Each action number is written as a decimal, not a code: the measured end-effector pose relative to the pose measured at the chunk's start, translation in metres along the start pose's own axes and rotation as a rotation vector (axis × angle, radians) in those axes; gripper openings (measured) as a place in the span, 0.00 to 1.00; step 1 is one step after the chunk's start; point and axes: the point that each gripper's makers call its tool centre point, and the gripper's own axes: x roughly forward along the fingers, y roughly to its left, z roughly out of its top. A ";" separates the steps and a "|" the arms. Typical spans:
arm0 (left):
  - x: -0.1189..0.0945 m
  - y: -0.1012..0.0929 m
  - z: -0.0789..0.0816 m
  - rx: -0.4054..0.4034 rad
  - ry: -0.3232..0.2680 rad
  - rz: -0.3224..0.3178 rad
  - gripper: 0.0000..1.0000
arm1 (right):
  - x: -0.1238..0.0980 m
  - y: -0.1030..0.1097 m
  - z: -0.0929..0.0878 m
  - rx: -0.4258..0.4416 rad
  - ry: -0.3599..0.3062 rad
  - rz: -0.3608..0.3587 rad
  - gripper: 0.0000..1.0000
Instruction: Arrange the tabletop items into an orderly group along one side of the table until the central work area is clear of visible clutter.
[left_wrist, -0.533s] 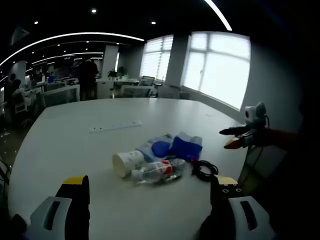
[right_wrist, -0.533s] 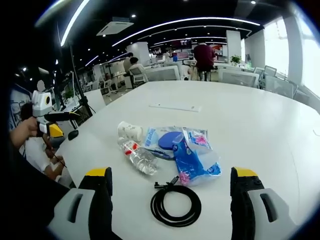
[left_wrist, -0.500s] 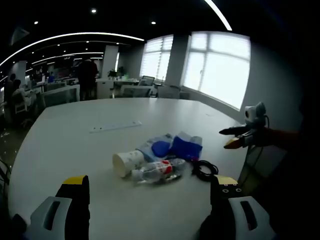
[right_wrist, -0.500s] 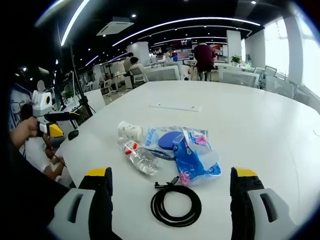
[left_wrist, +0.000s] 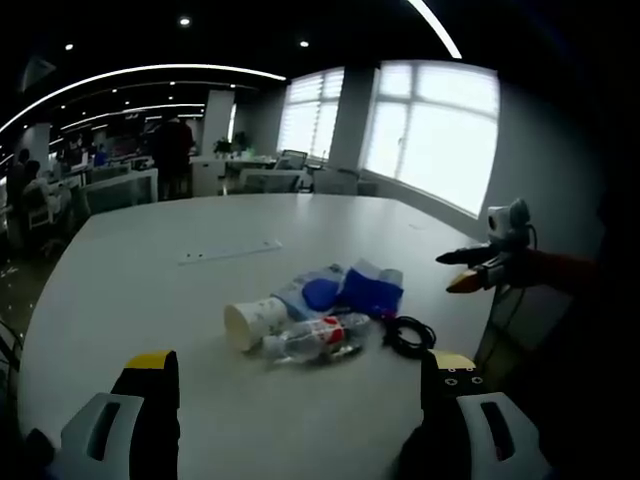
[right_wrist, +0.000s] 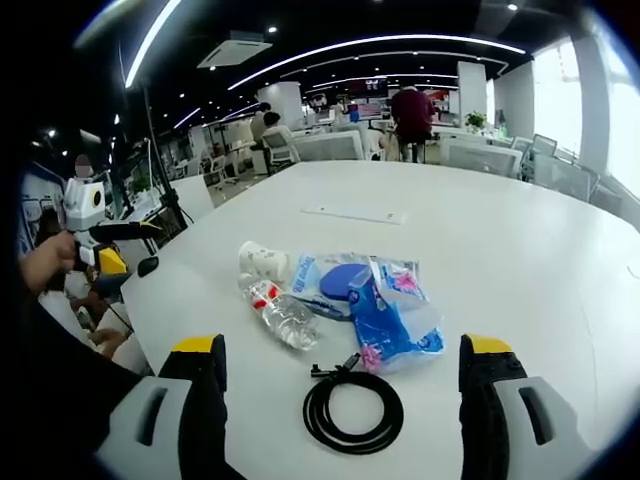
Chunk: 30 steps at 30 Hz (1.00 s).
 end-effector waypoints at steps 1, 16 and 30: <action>0.000 0.000 0.000 0.000 0.000 -0.001 1.00 | 0.000 0.000 0.000 -0.001 0.000 0.000 0.93; -0.004 -0.004 -0.003 0.002 0.009 0.001 1.00 | 0.008 0.008 0.004 -0.064 0.037 0.042 0.89; -0.008 0.007 -0.003 -0.010 -0.009 0.018 1.00 | 0.025 0.027 0.016 -0.134 0.065 0.115 0.82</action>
